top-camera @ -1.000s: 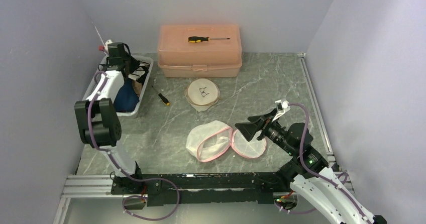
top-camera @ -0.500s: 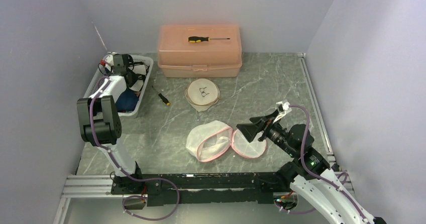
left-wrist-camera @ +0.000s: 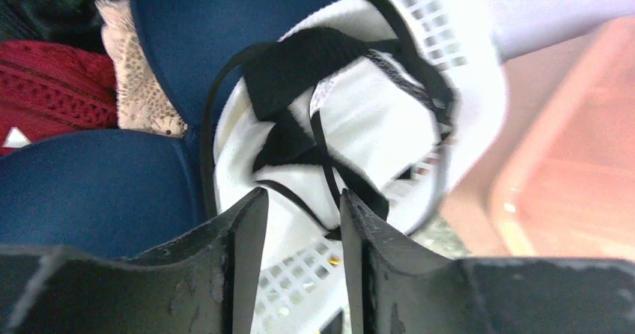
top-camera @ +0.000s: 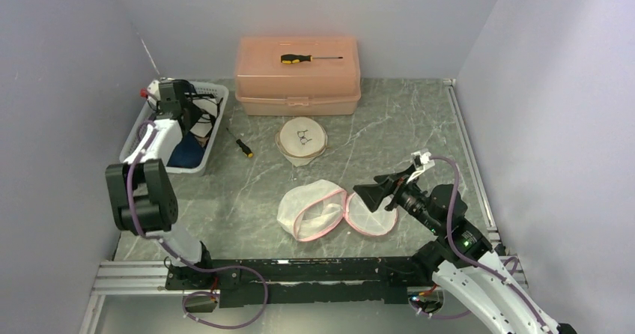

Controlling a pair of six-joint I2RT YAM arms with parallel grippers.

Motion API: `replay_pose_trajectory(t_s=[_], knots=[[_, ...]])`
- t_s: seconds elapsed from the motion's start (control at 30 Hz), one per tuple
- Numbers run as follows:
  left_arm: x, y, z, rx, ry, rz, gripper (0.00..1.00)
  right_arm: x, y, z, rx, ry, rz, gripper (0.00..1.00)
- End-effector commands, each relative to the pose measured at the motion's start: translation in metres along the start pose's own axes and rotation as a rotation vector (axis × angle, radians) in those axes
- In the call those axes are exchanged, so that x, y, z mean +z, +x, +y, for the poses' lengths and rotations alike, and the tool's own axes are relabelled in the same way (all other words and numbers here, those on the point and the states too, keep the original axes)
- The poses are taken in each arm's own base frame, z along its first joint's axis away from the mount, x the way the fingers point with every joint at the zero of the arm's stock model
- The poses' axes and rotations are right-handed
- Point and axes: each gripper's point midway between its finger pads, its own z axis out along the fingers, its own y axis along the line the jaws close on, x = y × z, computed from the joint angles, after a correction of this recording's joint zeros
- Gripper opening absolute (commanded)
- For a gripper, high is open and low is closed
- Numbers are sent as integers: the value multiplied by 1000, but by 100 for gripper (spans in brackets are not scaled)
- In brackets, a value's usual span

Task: Unzip the laundry bag and remove the bra
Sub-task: Place the bra in the bin, then close the laundry bag at the center of the board.

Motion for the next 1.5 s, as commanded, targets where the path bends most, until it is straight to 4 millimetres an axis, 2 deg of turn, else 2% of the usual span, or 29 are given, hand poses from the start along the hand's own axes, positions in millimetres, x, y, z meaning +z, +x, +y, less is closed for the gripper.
replay_pose_trajectory(t_s=[0.0, 0.07, 0.13, 0.3, 0.4, 0.43, 0.5, 0.63, 0.67, 0.77, 0.87, 0.93, 1.07, 1.2, 1.3, 1.47], knots=[[-67, -49, -35, -24, 175, -127, 49, -5, -32, 8, -42, 9, -84, 96], [-95, -56, -44, 2, 235, -147, 51, -6, -36, 7, -42, 21, -93, 97], [-119, -52, -51, 43, 288, -140, 54, -7, -39, 3, -28, 48, -109, 98], [-183, -18, -77, 229, 443, -156, 67, -4, -44, -18, 53, 169, -158, 98], [-212, 7, -74, 322, 520, -188, 78, 0, -37, -21, 34, 175, -124, 98], [-222, 19, -74, 343, 565, -170, 83, 3, -32, -25, 30, 195, -96, 99], [-236, 49, -75, 390, 653, -98, 87, 8, -21, -36, 37, 249, -43, 99], [-259, 130, -73, 605, 744, 59, 89, 20, 11, -56, 69, 311, 42, 97], [-273, 156, -74, 690, 784, 90, 89, 22, 18, -60, 79, 322, 59, 96], [-297, 206, -73, 881, 843, 152, 90, 23, 37, -70, 100, 350, 105, 95], [-307, 247, -64, 1091, 832, 251, 92, 19, 50, -80, 129, 408, 139, 94], [-308, 268, -60, 1197, 805, 299, 93, 16, 56, -86, 157, 444, 149, 93], [-299, 299, -57, 1339, 755, 342, 92, 5, 64, -96, 226, 527, 156, 91], [-288, 331, -55, 1391, 753, 415, 87, -7, 74, -103, 285, 590, 172, 90], [-269, 349, -45, 1432, 665, 462, 84, -20, 77, -117, 334, 700, 147, 93], [-260, 358, -38, 1417, 620, 483, 79, -40, 74, -134, 378, 830, 74, 96]])
